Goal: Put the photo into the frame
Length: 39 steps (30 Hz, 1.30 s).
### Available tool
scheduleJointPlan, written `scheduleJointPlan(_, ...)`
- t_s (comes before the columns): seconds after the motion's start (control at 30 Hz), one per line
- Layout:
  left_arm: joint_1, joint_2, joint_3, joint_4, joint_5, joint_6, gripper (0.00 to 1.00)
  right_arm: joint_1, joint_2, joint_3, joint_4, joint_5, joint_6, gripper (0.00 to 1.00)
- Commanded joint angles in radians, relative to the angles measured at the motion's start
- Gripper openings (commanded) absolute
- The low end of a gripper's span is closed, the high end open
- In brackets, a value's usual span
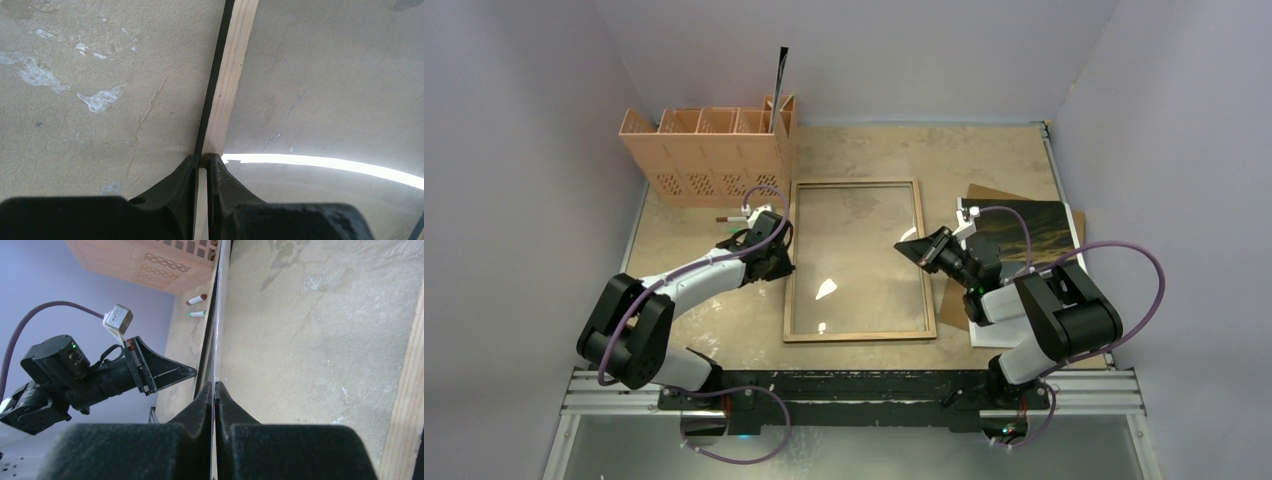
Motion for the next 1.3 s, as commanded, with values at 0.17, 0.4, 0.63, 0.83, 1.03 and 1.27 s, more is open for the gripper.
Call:
scheduleJointPlan(0.17, 0.010, 0.015, -0.003, -0.003, 0.004, 0.013, 0.13, 0.010, -0.001, -0.006, 0.139, 0.013, -0.020, 0.00)
scheduleJointPlan(0.4, 0.010, 0.015, -0.004, -0.001, 0.008, 0.012, 0.13, 0.010, 0.011, 0.016, 0.099, 0.038, -0.013, 0.00)
scheduleJointPlan(0.63, 0.010, 0.015, -0.007, 0.003, 0.011, 0.014, 0.13, 0.010, 0.024, 0.033, 0.038, 0.042, -0.007, 0.00)
scheduleJointPlan(0.83, 0.010, 0.017, -0.009, 0.005, 0.014, 0.014, 0.13, 0.010, -0.038, 0.053, -0.106, 0.094, -0.072, 0.00)
scheduleJointPlan(1.03, 0.010, 0.018, -0.009, 0.010, 0.019, 0.015, 0.13, 0.010, -0.045, 0.063, -0.110, 0.086, -0.115, 0.00)
scheduleJointPlan(1.27, 0.010, 0.018, -0.012, 0.017, 0.027, 0.014, 0.13, 0.011, -0.010, 0.073, -0.072, 0.059, -0.105, 0.00)
